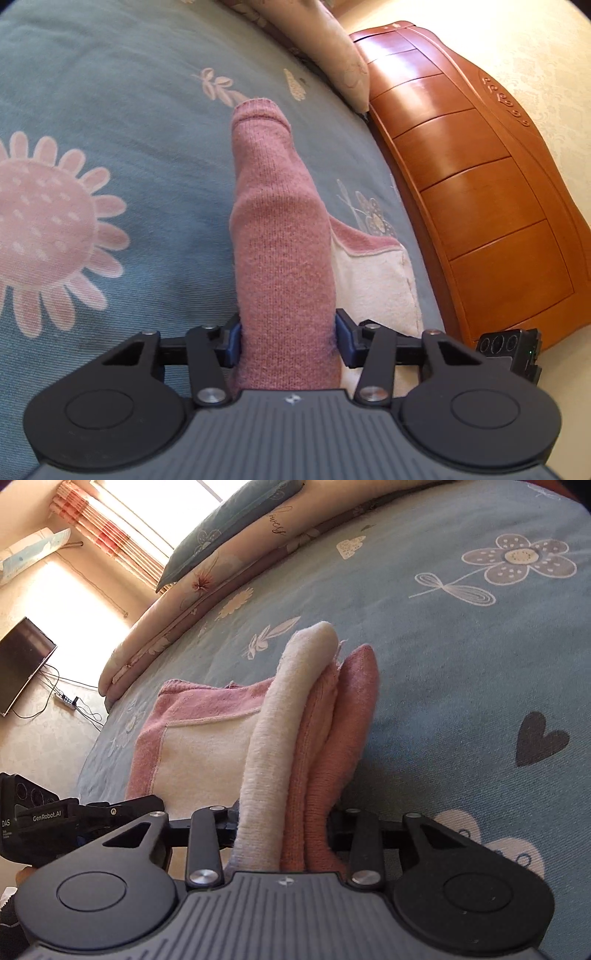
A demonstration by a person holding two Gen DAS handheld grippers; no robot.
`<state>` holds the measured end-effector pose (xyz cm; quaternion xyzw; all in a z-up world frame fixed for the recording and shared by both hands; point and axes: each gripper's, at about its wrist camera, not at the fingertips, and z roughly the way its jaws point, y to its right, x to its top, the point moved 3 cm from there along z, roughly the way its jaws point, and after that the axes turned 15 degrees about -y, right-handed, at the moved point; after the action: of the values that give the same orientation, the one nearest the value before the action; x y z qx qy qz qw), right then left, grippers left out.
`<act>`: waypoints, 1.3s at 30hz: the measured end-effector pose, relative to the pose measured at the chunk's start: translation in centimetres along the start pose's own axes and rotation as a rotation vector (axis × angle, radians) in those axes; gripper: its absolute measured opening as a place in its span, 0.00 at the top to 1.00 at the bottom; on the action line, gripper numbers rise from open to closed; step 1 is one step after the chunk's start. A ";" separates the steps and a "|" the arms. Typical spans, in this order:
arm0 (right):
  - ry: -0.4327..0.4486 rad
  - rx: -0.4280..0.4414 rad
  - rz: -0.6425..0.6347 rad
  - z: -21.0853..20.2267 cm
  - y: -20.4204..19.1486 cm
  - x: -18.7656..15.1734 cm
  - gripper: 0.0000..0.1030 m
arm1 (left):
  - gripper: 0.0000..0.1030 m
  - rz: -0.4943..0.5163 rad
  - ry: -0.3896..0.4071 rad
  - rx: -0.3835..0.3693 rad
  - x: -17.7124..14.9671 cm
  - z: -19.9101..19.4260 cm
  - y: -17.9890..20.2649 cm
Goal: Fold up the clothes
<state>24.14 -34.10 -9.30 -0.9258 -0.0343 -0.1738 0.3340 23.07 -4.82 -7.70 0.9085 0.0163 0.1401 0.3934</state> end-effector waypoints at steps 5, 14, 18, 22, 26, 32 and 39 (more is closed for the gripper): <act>0.051 -0.023 -0.001 -3.4 1.0 0.4 0.61 | 0.55 0.037 -0.009 -0.022 0.6 1.1 3.0; 0.126 -0.122 0.052 -10.5 6.6 2.3 0.61 | 0.56 0.115 -0.078 -0.063 2.0 7.4 10.0; 0.153 -0.175 0.083 -13.4 9.8 3.3 0.61 | 0.56 0.137 -0.111 -0.093 2.4 11.0 12.8; 0.168 -0.227 0.120 -15.7 13.2 4.3 0.61 | 0.56 0.164 -0.146 -0.108 2.4 14.7 15.2; 0.156 -0.261 0.162 -16.3 16.6 4.8 0.61 | 0.56 0.167 -0.174 -0.105 2.3 18.1 16.3; 0.110 -0.292 0.209 -14.0 20.4 4.4 0.61 | 0.56 0.154 -0.198 -0.042 1.9 21.2 15.3; 0.122 -0.267 0.241 -13.9 22.0 3.7 0.57 | 0.55 0.145 -0.211 -0.052 1.8 21.2 14.5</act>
<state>27.39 -60.08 -11.45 -0.9470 0.1207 -0.1912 0.2280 29.31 -29.66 -10.65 0.9065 -0.0947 0.0724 0.4050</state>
